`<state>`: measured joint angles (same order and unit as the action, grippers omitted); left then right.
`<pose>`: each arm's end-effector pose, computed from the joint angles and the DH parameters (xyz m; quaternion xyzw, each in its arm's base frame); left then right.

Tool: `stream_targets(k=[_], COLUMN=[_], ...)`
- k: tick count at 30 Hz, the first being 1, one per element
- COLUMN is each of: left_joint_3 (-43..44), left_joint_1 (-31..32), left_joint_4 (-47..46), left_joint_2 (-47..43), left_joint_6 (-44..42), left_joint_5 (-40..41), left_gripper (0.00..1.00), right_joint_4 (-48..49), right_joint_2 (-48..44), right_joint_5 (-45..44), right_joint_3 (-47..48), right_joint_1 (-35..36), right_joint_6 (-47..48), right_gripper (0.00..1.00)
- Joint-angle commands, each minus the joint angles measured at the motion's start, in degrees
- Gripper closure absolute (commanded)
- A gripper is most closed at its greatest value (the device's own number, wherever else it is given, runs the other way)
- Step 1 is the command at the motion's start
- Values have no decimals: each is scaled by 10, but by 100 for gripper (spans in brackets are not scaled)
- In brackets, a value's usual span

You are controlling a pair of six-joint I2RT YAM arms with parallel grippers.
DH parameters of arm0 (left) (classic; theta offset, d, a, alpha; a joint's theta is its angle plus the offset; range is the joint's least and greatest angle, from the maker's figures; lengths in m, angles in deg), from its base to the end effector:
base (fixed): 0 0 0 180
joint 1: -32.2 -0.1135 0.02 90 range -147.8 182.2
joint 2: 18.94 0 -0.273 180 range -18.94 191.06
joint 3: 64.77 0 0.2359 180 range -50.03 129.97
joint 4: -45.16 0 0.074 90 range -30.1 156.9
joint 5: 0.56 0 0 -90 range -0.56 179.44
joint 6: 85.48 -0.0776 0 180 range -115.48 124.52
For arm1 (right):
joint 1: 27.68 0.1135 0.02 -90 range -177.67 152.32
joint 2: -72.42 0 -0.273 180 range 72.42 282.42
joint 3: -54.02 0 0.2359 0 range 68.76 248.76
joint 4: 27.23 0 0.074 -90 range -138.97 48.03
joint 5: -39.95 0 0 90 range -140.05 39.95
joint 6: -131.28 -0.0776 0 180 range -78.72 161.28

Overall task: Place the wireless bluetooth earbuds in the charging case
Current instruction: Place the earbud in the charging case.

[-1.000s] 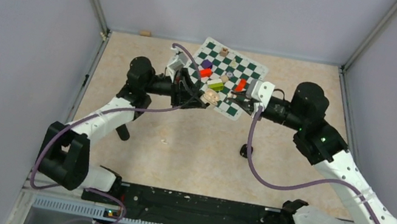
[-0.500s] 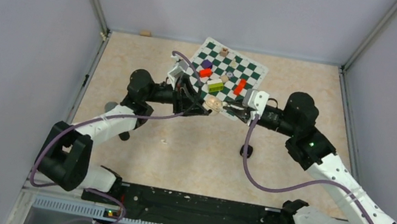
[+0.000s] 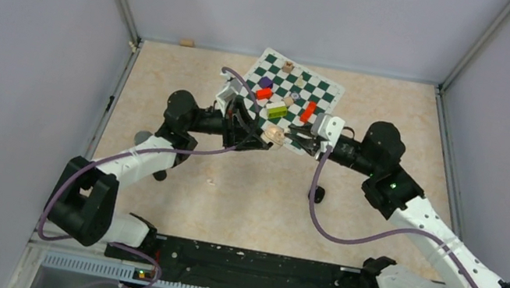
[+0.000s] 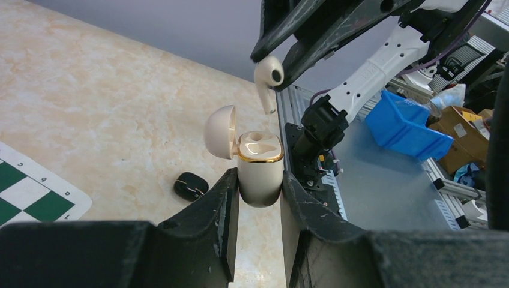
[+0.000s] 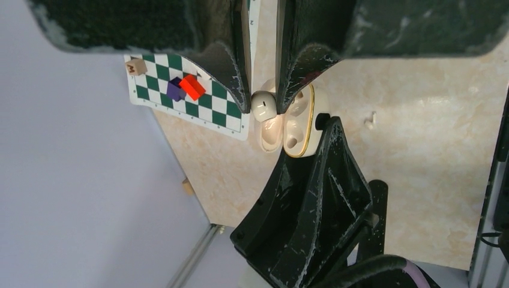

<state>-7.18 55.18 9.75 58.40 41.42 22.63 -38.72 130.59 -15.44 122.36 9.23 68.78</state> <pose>0.2326 -0.1761 0.3284 0.3744 0.5538 -0.6202 0.4104 0.1703 0.1830 0.3839 -0.5398 0.4670 0.2668 0.6476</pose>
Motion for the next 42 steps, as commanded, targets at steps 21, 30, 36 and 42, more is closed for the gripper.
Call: stream_targets(k=[21, 30, 36, 42], left_joint_3=[0, 1, 2, 0], left_joint_1=[1, 1, -1, -7], left_joint_4=[-39, -44, -45, -50], left_joint_2=[-27, -30, -27, -27], left_joint_6=[0, 10, 14, 25], left_joint_5=[-1, 3, 11, 23], left_gripper=[100, 100, 100, 100], right_joint_4=[48, 49, 36, 28], right_joint_2=[16, 14, 14, 13], right_joint_5=[46, 28, 60, 74], right_joint_3=[-30, -36, -32, -28], right_joint_1=[9, 14, 15, 15], right_joint_6=[-13, 3, 2, 3], right_gripper=[96, 96, 96, 89])
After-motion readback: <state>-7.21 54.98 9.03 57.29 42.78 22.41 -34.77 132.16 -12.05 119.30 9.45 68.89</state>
